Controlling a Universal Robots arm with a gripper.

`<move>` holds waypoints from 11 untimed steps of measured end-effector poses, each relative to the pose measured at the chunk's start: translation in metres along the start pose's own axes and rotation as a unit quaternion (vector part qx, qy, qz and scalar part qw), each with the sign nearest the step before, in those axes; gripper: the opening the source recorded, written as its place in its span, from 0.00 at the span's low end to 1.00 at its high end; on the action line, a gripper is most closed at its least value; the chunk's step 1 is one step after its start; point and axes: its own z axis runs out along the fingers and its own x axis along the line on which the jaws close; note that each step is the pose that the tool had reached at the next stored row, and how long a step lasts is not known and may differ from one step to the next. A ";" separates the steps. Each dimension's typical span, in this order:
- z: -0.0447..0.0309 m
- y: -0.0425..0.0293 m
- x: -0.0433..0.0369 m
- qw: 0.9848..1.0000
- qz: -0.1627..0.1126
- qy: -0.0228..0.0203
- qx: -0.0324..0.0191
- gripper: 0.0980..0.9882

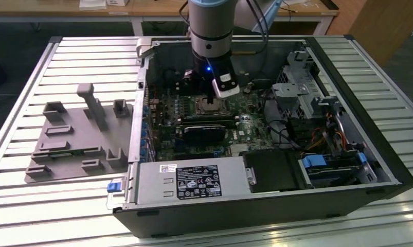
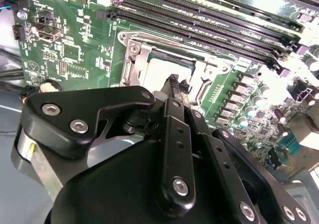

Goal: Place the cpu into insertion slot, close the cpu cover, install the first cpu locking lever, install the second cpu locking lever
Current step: 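Install the second cpu locking lever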

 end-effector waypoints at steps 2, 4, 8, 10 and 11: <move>-0.0024 0.0004 -0.0001 1.000 0.000 0.000 0.000 0.00; -0.0033 0.0006 -0.0001 1.000 0.000 0.000 0.000 0.00; -0.0034 0.0006 -0.0001 1.000 0.000 0.000 0.000 0.00; -0.0036 0.0006 -0.0001 1.000 0.000 0.000 0.000 0.00; -0.0038 0.0006 -0.0001 1.000 0.000 0.000 0.000 0.00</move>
